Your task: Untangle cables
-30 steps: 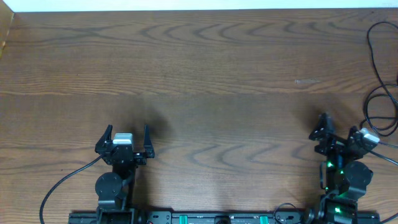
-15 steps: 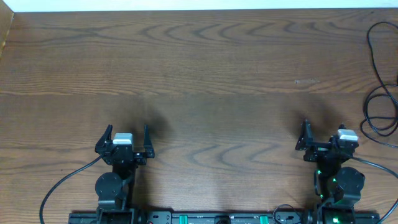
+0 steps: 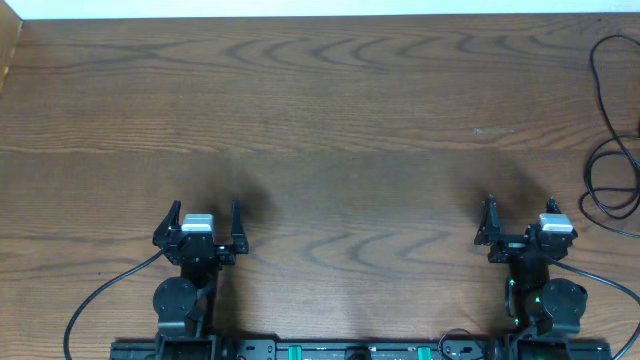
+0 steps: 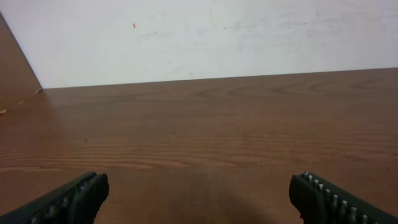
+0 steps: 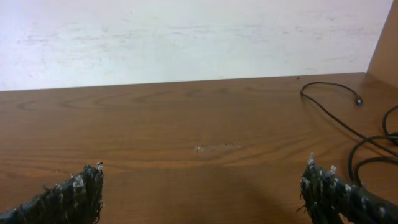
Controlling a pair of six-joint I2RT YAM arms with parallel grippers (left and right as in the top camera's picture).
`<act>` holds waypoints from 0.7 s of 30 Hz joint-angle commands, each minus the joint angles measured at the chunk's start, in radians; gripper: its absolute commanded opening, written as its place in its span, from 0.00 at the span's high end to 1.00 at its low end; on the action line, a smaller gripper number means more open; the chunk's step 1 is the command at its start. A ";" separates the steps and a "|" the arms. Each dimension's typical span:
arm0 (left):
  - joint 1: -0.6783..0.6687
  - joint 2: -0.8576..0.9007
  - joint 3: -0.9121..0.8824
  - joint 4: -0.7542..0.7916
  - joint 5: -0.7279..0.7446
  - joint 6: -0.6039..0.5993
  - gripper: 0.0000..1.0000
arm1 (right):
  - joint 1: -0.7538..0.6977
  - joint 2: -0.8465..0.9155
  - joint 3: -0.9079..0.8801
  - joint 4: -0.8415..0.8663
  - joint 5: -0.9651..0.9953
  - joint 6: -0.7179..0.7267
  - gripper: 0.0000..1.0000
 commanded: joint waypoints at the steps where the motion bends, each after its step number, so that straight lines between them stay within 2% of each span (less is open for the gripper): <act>1: 0.005 -0.006 -0.017 -0.037 -0.021 -0.001 0.03 | 0.009 -0.008 -0.001 -0.006 0.006 -0.019 0.01; 7: 0.005 -0.006 -0.017 -0.037 -0.021 -0.001 0.02 | 0.011 -0.008 -0.001 -0.006 0.008 -0.019 0.01; 13: 0.005 -0.006 -0.017 -0.037 -0.021 -0.001 0.03 | 0.020 -0.008 -0.001 -0.006 0.004 -0.115 0.01; 21: 0.005 -0.006 -0.017 -0.037 -0.021 -0.001 0.03 | 0.040 -0.008 -0.001 -0.006 0.001 -0.116 0.01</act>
